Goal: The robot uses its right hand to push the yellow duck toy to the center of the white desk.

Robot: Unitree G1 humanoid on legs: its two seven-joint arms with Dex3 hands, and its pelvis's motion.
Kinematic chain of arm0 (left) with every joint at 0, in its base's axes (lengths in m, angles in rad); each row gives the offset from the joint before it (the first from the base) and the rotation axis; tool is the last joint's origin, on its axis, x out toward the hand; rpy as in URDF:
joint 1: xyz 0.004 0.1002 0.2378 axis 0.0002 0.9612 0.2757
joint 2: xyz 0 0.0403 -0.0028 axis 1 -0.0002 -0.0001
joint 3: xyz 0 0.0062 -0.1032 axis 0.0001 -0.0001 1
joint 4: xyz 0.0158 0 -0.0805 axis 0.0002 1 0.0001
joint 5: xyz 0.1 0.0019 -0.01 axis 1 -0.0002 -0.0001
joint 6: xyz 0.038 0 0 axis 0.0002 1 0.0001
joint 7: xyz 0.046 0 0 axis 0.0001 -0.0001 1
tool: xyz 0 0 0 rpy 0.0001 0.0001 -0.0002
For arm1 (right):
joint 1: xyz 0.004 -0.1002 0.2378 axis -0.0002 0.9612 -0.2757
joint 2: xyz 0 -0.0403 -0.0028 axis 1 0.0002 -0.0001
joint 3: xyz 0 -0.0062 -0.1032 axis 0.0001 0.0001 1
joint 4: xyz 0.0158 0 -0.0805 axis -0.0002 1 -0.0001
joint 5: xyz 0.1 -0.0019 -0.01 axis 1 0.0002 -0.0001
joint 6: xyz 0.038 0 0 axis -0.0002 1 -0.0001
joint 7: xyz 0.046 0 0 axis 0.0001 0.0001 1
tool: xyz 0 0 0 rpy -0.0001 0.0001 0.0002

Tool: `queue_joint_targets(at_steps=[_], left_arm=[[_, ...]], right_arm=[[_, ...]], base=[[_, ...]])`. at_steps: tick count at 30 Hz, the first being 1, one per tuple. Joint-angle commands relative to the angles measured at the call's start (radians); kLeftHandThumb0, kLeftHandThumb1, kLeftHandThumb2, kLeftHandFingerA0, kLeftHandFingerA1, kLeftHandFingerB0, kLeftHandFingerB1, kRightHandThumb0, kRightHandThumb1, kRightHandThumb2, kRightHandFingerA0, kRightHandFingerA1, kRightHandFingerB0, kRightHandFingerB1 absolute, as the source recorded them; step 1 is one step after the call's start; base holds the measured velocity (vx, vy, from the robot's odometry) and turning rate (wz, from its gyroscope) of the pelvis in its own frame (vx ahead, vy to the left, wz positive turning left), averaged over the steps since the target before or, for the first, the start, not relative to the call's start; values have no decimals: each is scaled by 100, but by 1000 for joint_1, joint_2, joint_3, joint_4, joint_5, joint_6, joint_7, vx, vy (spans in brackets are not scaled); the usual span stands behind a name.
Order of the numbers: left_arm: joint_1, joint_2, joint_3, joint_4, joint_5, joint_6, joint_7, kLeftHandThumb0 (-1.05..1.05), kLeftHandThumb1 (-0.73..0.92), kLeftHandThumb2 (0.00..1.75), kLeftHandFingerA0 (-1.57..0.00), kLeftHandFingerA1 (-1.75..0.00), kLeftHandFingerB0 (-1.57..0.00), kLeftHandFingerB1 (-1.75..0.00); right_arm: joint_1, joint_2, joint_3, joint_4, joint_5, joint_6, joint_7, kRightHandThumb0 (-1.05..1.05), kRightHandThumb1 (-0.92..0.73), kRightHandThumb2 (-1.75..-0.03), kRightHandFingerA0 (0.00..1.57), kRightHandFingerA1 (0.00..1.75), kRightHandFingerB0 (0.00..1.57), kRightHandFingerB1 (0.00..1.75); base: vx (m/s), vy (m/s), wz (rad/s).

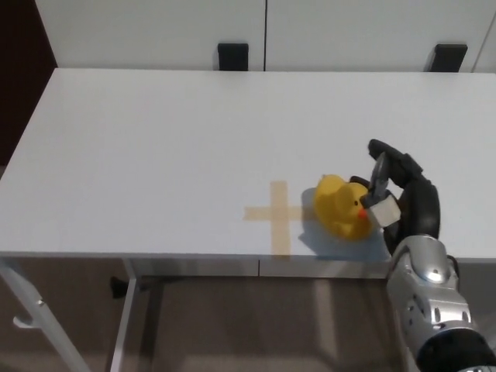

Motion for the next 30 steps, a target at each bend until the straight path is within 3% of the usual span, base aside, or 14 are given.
queue_joint_targets(at_steps=[1,2,3,12,13,15,16,17,25,26,27,30], left_arm=[[-2,4,-2,-4,1,-70,6,-11,59,81,-91,-85,-87,-87],[-3,4,-3,-3,2,-71,6,-11,59,81,-91,-85,-87,-87],[-4,5,-5,-4,5,-71,7,-9,57,87,-91,-85,-86,-87],[-3,9,-12,-9,7,-66,7,-6,55,96,-89,-84,-86,-88],[-3,10,-13,-9,7,-67,7,-5,55,95,-89,-82,-86,-87],[-3,9,-12,-9,6,-67,6,-6,56,93,-89,-84,-87,-89],[-3,9,-12,-9,6,-67,6,-6,56,93,-89,-84,-87,-89],[-2,7,-13,-10,6,-66,7,-7,56,91,-89,-85,-86,-88],[-2,5,-20,-12,11,-67,10,-7,57,90,-87,-83,-85,-88],[-3,2,-17,-14,6,-67,3,-6,55,92,-90,-87,-86,-89],[-4,-1,-19,-13,5,-66,2,-5,55,96,-88,-84,-87,-89],[-6,-3,-21,-12,8,-66,4,-5,55,96,-88,-84,-87,-89]], right_arm=[[24,24,31,7,-17,35,10,-84,-77,-116,45,62,36,55],[24,26,33,6,-16,36,10,-84,-77,-116,45,62,36,55],[23,30,40,5,-17,39,14,-90,-92,-80,51,57,37,44],[31,52,95,0,-34,47,41,-86,-91,-82,44,54,30,43],[32,57,99,0,-36,48,38,-81,-79,-116,41,60,30,53],[36,63,104,-2,-37,50,31,-79,-78,-117,40,60,29,53],[36,63,104,-2,-37,50,31,-79,-78,-117,40,60,29,53],[40,69,109,-4,-41,51,23,-88,-92,-79,47,55,37,45],[31,74,123,4,-55,49,2,-87,-92,-82,43,55,32,43],[25,76,124,11,-59,47,-14,-79,-78,-118,39,60,31,53],[15,78,126,19,-63,47,-26,-86,-92,-80,41,53,37,44],[6,80,128,27,-66,47,-32,-86,-92,-80,41,53,37,44]], base=[[0,0,0],[0,0,0],[0,0,0],[0,0,0],[0,0,0],[0,0,0],[0,0,0],[0,0,0],[0,0,0],[0,0,0],[0,0,0],[0,0,0]])
